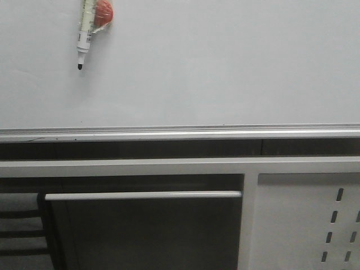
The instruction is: Write number 1 on whiteboard
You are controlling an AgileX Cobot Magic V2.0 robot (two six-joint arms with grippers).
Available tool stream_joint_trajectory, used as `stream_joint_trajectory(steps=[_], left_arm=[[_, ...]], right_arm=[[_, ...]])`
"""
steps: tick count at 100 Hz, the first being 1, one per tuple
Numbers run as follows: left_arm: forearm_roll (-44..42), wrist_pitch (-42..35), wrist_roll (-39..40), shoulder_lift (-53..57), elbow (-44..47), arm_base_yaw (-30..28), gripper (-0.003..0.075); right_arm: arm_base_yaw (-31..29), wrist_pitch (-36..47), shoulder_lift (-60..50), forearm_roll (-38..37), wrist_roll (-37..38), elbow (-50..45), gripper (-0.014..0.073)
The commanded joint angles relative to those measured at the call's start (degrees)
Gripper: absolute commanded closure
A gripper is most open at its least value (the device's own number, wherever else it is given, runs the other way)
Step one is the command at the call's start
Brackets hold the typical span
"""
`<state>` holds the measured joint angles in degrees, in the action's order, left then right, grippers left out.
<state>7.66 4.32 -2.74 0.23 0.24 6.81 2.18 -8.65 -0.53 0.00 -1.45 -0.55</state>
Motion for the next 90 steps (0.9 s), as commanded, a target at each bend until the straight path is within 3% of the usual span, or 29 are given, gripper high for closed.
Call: stream_joint_trajectory(steps=[1,90], left_arm=[[0.52,-4.32,0.47,1.23,2.34,0.03,0.0741],[0.96,-4.32,0.47,1.23,2.34,0.03,0.0741]], right_arm=[[-0.26,4.99,-1.03,-0.55,-0.18,-1.58,0.0664],[-0.26,5.59,-1.03,0.0,-0.18,-1.58,0.0664]])
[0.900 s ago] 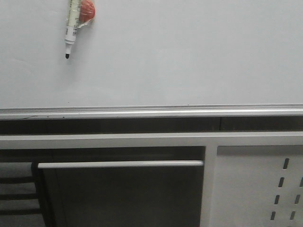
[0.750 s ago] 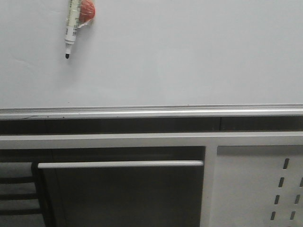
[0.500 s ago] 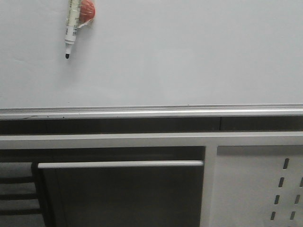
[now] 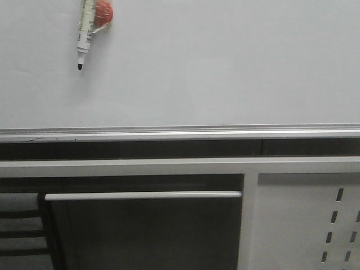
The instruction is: Write number 1 on whiteboard
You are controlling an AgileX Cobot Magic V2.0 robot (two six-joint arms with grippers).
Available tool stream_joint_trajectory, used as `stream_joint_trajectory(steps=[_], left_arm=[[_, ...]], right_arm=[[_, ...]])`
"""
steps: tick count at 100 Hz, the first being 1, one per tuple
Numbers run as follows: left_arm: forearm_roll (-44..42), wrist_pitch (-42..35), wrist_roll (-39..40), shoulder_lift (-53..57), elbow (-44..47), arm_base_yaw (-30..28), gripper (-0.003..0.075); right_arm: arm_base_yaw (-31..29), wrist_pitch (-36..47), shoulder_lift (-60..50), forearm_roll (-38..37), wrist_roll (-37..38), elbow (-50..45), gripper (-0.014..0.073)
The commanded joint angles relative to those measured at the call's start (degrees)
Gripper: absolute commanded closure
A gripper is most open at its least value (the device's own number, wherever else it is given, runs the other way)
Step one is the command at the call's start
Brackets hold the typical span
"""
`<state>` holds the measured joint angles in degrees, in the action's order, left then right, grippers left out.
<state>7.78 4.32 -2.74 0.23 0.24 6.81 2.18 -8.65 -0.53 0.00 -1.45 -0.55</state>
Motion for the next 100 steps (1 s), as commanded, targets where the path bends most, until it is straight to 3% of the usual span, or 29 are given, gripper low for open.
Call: stream_joint_trajectory(steps=[1,26,50,72,87,100], left_arm=[[1.14,-4.32,0.47,1.23,2.34,0.03,0.0741],[14.03,-4.32,0.47,1.23,2.34,0.03,0.0741],[31.82,-4.0,0.47,1.23,1.84,0.03,0.0741],[30.55,2.76,-0.92,-1.4,-5.62,0.26,0.0741],[27.13,12.76,-11.57,-10.91,-15.89,0.26,0.0741],[27.98,17.96,-19.96,-21.75,-23.95,0.26,0.0741]], right_arm=[[-0.26,5.59,-1.03,0.0,-0.18,-1.58,0.0664],[-0.26,8.21,-1.03,16.67,-0.18,-1.58,0.0664],[-0.26,9.72,-1.03,36.45,-0.18,-1.07,0.0663],[-0.26,-1.89,2.73,33.57,-0.18,6.93,0.0636],[-0.26,-12.09,13.64,27.33,-0.29,15.53,0.0637],[-0.26,-15.23,24.12,25.29,-3.29,22.01,0.0637]])
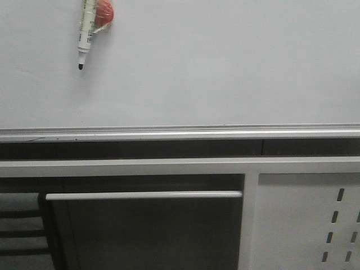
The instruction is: Write number 1 on whiteboard
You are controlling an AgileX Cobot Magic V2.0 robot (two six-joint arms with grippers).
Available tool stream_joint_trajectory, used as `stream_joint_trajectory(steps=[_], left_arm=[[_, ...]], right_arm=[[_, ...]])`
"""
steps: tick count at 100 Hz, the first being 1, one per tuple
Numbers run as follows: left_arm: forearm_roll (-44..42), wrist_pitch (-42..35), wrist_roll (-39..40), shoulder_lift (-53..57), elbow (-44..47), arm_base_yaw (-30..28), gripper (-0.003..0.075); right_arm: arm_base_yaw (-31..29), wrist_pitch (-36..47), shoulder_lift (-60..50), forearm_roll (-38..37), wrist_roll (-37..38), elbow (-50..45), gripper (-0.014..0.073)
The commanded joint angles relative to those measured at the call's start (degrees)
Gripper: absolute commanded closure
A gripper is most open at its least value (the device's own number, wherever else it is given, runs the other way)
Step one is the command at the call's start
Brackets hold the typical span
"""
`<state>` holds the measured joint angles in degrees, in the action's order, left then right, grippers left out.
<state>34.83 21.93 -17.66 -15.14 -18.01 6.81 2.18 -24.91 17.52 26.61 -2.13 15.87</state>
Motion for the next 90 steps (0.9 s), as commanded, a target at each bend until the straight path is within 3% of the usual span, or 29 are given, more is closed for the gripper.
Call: stream_joint_trajectory(steps=[1,12,26,35,47,55,74,90], left_arm=[[0.94,0.49,-5.63,-7.47,-6.04,0.26,0.0741],[4.16,1.8,-10.11,-15.18,-10.35,0.26,0.074],[15.36,4.03,-22.98,-22.95,-13.98,0.26,0.0712],[24.53,6.27,-31.82,-27.78,-15.9,0.26,0.0608],[36.29,9.29,-41.97,-33.53,-17.79,0.26,0.0414],[43.71,11.44,-49.34,-37.29,-18.8,0.26,0.0337],[58.89,14.55,-67.16,-43.45,-20.18,2.51,0.0336],[62.0,3.83,-74.11,-45.89,-21.75,10.91,0.0388]], right_arm=[[-0.26,0.91,6.52,-1.32,-2.89,6.17,0.0637],[-0.26,-0.65,11.8,-1.32,-5.7,9.73,0.0637],[0.1,-2.09,14.57,0.06,-8.57,11.82,0.0594],[0.1,-3.64,15.52,2.36,-10.75,12.69,0.046],[0.1,-3.7,16.19,3.01,-11.07,13.52,0.02],[0.1,-3.6,16.19,3.14,-12.68,13.88,0.0175],[0.1,-3.27,16.19,3.28,-12.68,14.16,0.0176],[0.1,-2.82,16.19,3.28,-12.68,14.16,0.0176]])
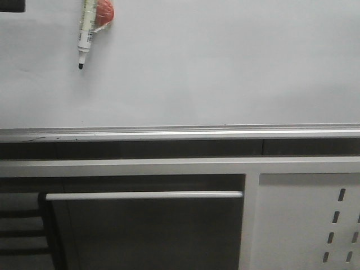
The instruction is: Write number 1 on whiteboard
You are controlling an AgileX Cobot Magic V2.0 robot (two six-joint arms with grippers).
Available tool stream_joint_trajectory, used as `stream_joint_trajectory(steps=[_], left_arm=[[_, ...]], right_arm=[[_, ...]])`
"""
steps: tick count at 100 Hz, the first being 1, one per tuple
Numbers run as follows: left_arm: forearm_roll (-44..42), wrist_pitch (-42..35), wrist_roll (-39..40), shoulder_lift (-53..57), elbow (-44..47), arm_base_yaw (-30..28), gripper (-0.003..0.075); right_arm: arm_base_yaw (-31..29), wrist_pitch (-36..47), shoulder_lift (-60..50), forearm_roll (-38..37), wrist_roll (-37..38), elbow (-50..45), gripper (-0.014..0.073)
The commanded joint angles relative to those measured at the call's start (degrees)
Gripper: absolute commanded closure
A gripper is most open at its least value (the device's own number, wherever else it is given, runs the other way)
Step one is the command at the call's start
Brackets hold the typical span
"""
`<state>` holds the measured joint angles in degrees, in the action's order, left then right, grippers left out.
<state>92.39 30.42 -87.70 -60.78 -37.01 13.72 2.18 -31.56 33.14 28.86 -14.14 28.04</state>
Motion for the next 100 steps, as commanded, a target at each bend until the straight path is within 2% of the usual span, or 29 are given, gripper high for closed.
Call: stream_joint_trajectory(steps=[1,10,24,76,83,96,100], left_arm=[[4.45,-6.14,-4.41,-0.42,-2.96,5.4,0.0391],[4.57,-15.19,-7.18,-1.46,-4.24,10.66,0.0406],[4.57,-24.76,-10.1,-3.59,-6.73,16.71,0.0405],[3.48,-27.24,-10.94,-11.1,-12.63,17.77,0.0411],[3.48,-27.35,-10.94,-11.35,-12.63,17.77,0.047],[3.07,-27.46,-11.1,-11.43,-12.63,17.77,0.0741],[2.84,-27.34,-11.1,-11.43,-12.63,17.77,0.0741]], right_arm=[[0.1,3.82,0.57,1.02,-0.67,1.98,0.0176],[0.1,3.96,0.57,1.02,-0.67,1.98,0.0176],[0.1,3.96,0.57,1.02,-0.67,1.98,0.0176],[0.1,4.09,0.57,1.02,-0.67,1.98,0.0176],[0.1,4.09,0.57,1.02,-0.67,1.98,0.0176],[0.1,4.09,0.57,1.02,-0.67,1.98,0.0176],[0.1,4.09,0.57,1.02,-0.67,1.98,0.0176]])
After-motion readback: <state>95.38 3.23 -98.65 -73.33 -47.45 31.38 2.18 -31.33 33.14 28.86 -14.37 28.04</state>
